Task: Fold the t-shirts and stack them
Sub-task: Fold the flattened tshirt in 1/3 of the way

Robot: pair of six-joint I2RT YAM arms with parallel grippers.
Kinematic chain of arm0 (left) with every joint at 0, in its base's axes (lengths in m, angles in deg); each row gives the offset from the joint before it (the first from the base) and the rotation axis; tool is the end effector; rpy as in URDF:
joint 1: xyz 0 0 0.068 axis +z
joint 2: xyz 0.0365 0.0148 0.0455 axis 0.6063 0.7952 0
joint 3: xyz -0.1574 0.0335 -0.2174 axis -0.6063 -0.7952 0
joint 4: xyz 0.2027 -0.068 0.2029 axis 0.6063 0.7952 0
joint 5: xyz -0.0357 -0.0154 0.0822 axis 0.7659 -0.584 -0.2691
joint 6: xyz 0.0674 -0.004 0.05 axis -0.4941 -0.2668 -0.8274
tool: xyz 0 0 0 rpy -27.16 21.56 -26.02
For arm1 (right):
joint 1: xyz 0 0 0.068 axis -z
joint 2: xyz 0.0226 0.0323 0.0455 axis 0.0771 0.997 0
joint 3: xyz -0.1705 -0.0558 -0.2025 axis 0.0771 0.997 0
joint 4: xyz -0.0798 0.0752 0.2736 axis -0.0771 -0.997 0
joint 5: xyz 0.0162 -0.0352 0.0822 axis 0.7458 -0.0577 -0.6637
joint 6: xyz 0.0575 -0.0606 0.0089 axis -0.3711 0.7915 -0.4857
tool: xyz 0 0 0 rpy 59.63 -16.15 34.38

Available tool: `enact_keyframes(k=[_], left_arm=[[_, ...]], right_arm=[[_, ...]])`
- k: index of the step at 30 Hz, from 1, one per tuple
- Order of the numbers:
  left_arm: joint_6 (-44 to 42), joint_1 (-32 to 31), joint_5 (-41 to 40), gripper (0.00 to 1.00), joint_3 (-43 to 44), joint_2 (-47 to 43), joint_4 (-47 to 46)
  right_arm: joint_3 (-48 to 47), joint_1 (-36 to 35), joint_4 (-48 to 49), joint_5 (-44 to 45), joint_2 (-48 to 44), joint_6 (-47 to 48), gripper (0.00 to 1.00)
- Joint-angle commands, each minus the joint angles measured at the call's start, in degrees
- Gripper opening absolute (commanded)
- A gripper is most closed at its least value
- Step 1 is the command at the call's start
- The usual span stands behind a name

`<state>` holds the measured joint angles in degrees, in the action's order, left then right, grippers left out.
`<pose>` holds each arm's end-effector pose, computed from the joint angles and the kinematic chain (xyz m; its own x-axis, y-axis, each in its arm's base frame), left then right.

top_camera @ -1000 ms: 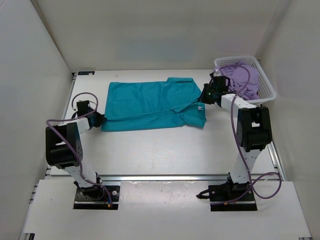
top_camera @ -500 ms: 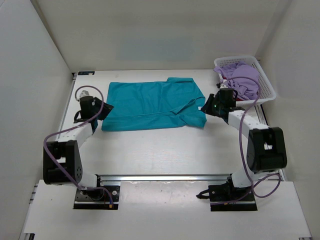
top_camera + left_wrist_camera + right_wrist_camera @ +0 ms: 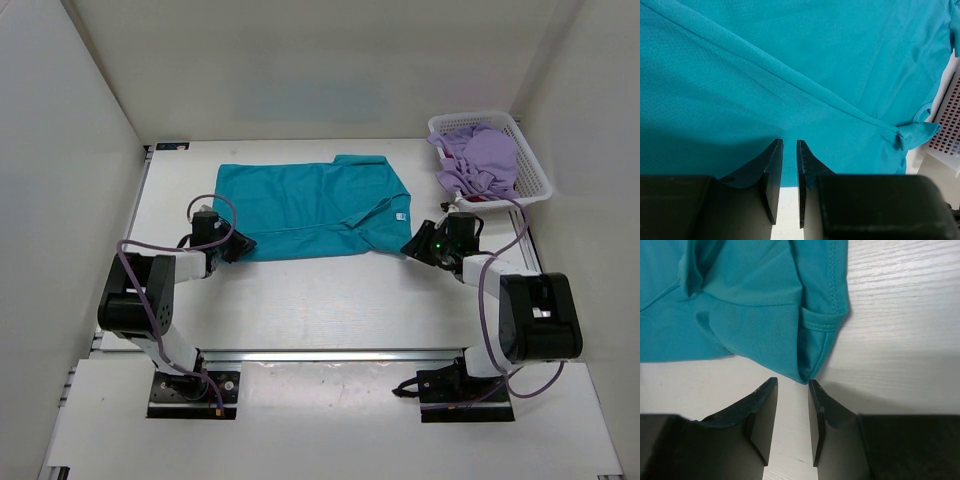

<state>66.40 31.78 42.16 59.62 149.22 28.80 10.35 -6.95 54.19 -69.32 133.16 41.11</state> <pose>0.3402 -0.0476 0.0721 -0.5962 -0.7405 -0.3101 -0.4223 0.6178 -0.6633 0.3238 0.0394 0.1098 -0.7180 0.3935 -0.5741 0.0301 0.8416 0.5393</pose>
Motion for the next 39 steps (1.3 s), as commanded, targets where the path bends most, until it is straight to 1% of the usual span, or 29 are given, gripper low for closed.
enact_keyframes(k=[1, 5, 7, 8, 9, 13, 15, 20, 21, 23, 25, 27, 28, 32, 33, 34, 36, 39], left_arm=[[0.7, 0.1, 0.3, 0.28, 1.1, -0.5, -3.6], [0.3, 1.3, 0.8, 0.28, -0.6, 0.2, -3.8], [0.8, 1.6, 1.8, 0.28, -0.9, 1.0, -4.0], [0.5, 1.8, 1.1, 0.26, -1.0, 1.3, -3.7], [0.4, 1.6, 0.8, 0.27, -0.8, 1.7, -3.7], [-0.7, 1.6, 0.1, 0.27, -0.5, 2.0, -2.8], [-1.0, 1.9, -0.9, 0.27, -0.2, 2.0, -2.3], [-1.3, 2.1, -1.5, 0.27, 0.0, 3.8, -1.6], [-1.6, 2.4, -0.8, 0.25, 0.2, 4.1, -2.1], [-1.9, 2.5, -1.4, 0.27, 0.3, 3.6, -1.0], [-2.0, 2.6, -1.4, 0.27, 1.0, 3.3, -0.3], [-2.8, 2.4, -1.6, 0.27, 1.4, 3.1, 1.3], [-2.9, 2.6, -1.1, 0.27, 1.5, 3.1, 1.9], [-3.3, 4.6, 2.6, 0.25, 1.3, 3.4, 4.2], [-3.9, 4.9, 2.7, 0.25, 1.2, 3.1, 5.0], [-4.2, 5.0, 2.2, 0.25, 1.0, 2.5, 5.2], [-5.4, 5.2, 1.2, 0.25, 0.5, 1.4, 7.2], [-6.3, 5.3, 1.1, 0.24, 0.7, 0.3, 8.8]], right_arm=[[-0.6, 0.7, 7.5, -4.2, 2.4, -1.4, 0.3], [-0.9, 0.7, 6.8, -3.1, 4.1, -2.9, 0.29], [-0.9, -0.2, 6.4, -0.7, 3.7, -2.9, 0.29], [-0.3, -0.2, 6.1, -0.1, 3.3, -3.0, 0.29], [0.3, 0.1, 7.0, 0.4, 3.7, -2.9, 0.29], [1.1, 0.3, 4.9, 4.9, 2.2, -2.3, 0.31], [1.6, 0.5, 4.9, 4.3, 2.0, -1.4, 0.33], [0.1, 1.3, 6.1, -1.0, 6.3, -1.9, 0.32], [0.3, 1.4, 6.4, -2.3, 6.7, -2.7, 0.31], [0.5, 1.7, 8.5, -3.2, 7.6, -3.6, 0.28], [-0.4, 2.1, 9.0, -3.6, 8.0, -4.6, 0.18], [-0.3, 2.3, 8.7, -2.7, 7.1, -4.6, 0.1], [-0.5, 2.4, 8.6, -1.7, 6.5, -4.7, 0.09], [0.1, 2.4, 3.9, 1.8, 2.8, -4.1, 0.04], [-0.1, 2.4, 2.5, 2.3, 1.4, -4.0, 0.04], [0.4, 3.7, 1.4, 2.9, -0.3, -3.3, 0.03], [1.9, 3.8, -1.4, 5.4, -2.0, -2.9, 0.02], [4.6, 4.5, -2.6, 5.4, -5.0, -1.9, 0.0]])
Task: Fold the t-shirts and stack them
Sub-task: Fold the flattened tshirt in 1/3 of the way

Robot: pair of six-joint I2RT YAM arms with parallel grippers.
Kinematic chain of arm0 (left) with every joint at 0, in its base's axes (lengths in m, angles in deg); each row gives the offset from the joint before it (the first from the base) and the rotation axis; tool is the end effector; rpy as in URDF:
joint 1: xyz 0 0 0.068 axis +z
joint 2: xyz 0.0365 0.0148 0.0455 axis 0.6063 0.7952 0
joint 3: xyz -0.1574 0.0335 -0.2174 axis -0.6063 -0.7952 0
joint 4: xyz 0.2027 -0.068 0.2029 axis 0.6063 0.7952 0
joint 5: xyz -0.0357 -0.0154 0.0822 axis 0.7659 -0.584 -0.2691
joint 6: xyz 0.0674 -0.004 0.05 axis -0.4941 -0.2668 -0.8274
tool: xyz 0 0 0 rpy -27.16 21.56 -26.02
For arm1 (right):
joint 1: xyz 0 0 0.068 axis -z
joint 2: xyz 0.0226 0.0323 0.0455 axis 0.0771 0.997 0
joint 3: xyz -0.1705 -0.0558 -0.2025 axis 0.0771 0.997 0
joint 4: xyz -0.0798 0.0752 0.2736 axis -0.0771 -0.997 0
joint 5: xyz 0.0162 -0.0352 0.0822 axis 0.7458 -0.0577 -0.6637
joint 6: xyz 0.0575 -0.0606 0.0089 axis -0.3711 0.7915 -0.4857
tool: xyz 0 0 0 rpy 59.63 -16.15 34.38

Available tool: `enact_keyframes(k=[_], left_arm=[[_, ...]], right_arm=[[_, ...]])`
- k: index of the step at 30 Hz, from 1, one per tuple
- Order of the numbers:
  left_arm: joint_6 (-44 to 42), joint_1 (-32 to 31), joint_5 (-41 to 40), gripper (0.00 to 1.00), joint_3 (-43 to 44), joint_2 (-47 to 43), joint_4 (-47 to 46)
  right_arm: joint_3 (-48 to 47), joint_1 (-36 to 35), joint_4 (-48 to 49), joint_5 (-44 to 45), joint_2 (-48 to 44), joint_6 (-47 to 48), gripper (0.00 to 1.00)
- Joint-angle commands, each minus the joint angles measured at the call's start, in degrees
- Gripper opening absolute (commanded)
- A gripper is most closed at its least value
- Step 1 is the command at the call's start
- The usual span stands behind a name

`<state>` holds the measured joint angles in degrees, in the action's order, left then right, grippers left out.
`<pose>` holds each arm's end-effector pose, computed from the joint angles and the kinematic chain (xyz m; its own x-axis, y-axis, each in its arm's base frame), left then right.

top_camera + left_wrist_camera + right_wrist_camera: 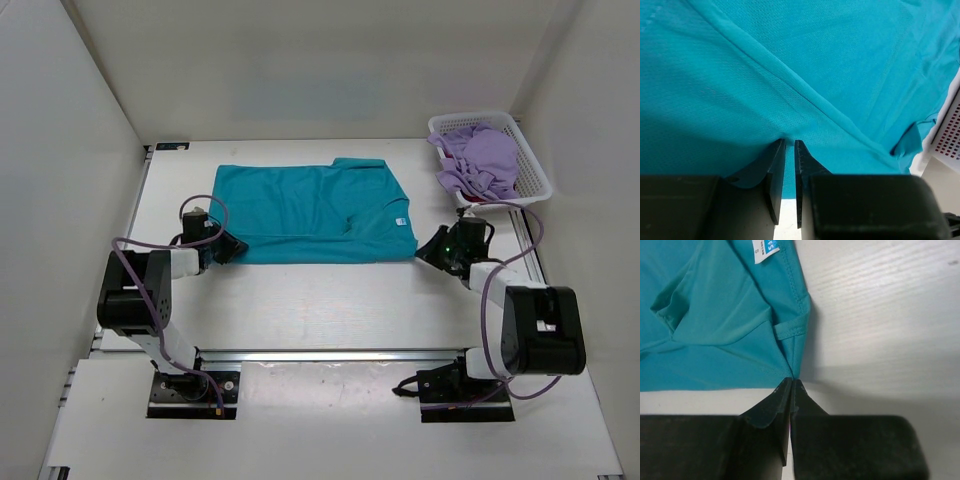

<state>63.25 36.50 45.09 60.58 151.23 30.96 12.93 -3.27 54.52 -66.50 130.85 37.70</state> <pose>0.3419 -0.0231 0.0627 -0.6030 -0.7445 -0.2865 -0.4559 0.6164 -0.6421 0.3154 0.0153 0.1065 -0.6665 0.4953 -0.5571 0.1552 0.8232 0.5462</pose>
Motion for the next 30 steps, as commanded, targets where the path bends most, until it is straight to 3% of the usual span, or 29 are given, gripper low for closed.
enact_keyframes(k=[1, 7, 12, 17, 20, 23, 25, 27, 30], left_arm=[[-3.3, 0.6, -1.8, 0.24, -0.4, -2.4, 7.4], [-6.0, 0.8, -2.0, 0.25, -3.8, -7.1, 11.8], [-7.8, 0.6, -0.9, 0.36, -7.1, -11.9, 15.0], [-8.1, 0.1, 0.5, 0.6, -6.0, -17.3, 14.2], [-8.5, -2.9, -1.6, 0.61, -1.8, -18.7, 14.7], [-7.8, -4.2, -2.0, 0.56, -1.3, -18.5, 13.3], [-6.7, -3.8, -0.9, 0.52, -2.8, -17.9, 11.2], [-5.7, -3.3, 0.6, 0.48, -4.1, -16.6, 8.9], [-3.5, -1.6, 0.5, 0.41, -5.7, -15.9, 6.9]], right_arm=[[3.5, 1.3, -3.7, 2.9, -3.9, 1.8, 0.0], [7.9, 2.1, -7.6, 4.3, -9.5, 2.0, 0.0], [8.9, 1.8, -14.2, 5.0, -13.8, 1.8, 0.01], [8.6, 0.9, -16.3, 4.9, -19.8, 1.6, 0.26], [5.5, -0.8, -18.1, 6.4, -20.7, 2.4, 0.34], [0.7, -11.9, -16.1, 7.7, -18.6, 3.2, 0.26], [-2.9, -16.4, -13.9, 6.6, -15.2, 3.7, 0.11], [-5.5, -20.1, -11.5, 6.5, -9.5, 3.8, 0.02], [-10.7, -24.2, -8.0, 5.3, -0.7, 4.2, 0.0]])
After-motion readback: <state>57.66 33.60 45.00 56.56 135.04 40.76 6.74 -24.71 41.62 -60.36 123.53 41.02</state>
